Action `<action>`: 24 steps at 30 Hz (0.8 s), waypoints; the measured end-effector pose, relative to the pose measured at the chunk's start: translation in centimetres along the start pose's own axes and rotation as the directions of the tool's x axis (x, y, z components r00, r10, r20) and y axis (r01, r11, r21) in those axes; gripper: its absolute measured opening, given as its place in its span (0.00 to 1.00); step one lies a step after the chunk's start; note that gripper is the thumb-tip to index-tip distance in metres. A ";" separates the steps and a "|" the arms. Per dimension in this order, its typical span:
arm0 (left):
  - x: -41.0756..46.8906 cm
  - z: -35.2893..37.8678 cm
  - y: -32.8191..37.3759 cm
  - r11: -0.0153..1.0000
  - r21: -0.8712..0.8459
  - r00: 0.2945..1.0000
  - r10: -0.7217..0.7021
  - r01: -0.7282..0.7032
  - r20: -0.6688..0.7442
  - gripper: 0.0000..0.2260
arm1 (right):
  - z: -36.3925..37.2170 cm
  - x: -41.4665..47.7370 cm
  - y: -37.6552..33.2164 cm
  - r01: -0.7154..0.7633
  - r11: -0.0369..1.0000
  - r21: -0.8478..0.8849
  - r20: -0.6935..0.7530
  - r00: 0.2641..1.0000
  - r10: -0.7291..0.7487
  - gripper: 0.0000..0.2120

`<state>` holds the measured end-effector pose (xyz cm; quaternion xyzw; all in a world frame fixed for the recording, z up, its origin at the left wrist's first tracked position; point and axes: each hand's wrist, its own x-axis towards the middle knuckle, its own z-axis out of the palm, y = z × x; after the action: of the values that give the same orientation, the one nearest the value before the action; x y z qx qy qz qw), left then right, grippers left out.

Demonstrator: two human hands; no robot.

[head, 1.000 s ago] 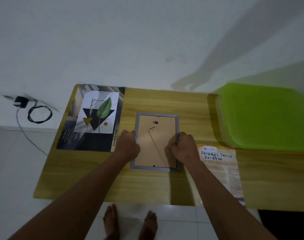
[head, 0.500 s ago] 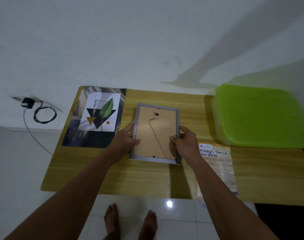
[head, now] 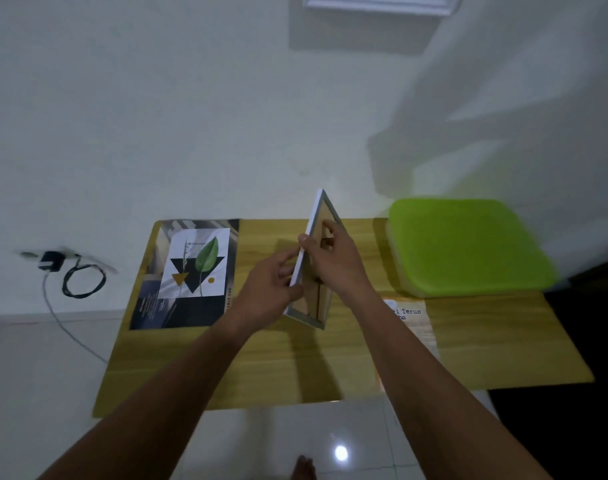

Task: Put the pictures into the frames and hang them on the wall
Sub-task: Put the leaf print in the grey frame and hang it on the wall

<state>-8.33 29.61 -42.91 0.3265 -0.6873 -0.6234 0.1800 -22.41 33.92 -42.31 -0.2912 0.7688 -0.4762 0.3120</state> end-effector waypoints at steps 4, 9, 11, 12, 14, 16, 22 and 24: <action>-1.1 1.4 1.0 0.990 0.096 0.994 0.106 -0.104 -0.007 0.31 | -0.7 -1.3 -1.3 0.053 0.997 0.048 -0.076 0.996 -0.049 0.27; -1.7 2.5 2.1 0.952 0.217 0.976 0.208 -0.216 0.060 0.24 | -1.3 -2.6 -1.9 0.125 0.990 0.062 -0.228 0.968 -0.108 0.22; -1.7 2.2 2.8 0.945 0.251 0.977 0.211 -0.209 0.021 0.21 | -1.8 -2.8 -1.9 0.126 0.985 0.118 -0.248 0.964 -0.094 0.21; -1.5 1.7 3.1 0.939 0.279 0.973 0.224 -0.200 -0.054 0.20 | -2.1 -3.0 -2.0 0.115 0.983 0.146 -0.244 0.967 -0.077 0.21; -0.9 -0.2 3.3 0.922 0.358 0.933 0.250 -0.148 -0.257 0.20 | -2.9 -3.5 -2.3 0.095 0.973 0.210 -0.225 0.973 -0.046 0.21; -0.1 -2.6 3.9 0.928 0.370 0.907 0.191 -0.042 -0.376 0.23 | -3.8 -3.8 -3.0 0.095 0.955 0.280 -0.194 0.980 -0.040 0.21; 0.0 -8.0 7.6 0.996 0.059 0.965 -0.048 0.066 -0.258 0.32 | -5.5 -4.0 -7.5 0.126 0.918 0.375 -0.124 0.989 -0.084 0.21; -0.7 -9.5 9.1 0.999 0.047 0.961 0.020 -0.008 -0.277 0.33 | -5.6 -3.7 -9.5 0.161 0.910 0.381 -0.097 0.986 -0.134 0.22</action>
<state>-3.69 23.14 -32.40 0.4100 -0.6716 -0.5542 0.2715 -22.88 36.23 -30.91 -0.2643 0.6455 -0.6508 0.2999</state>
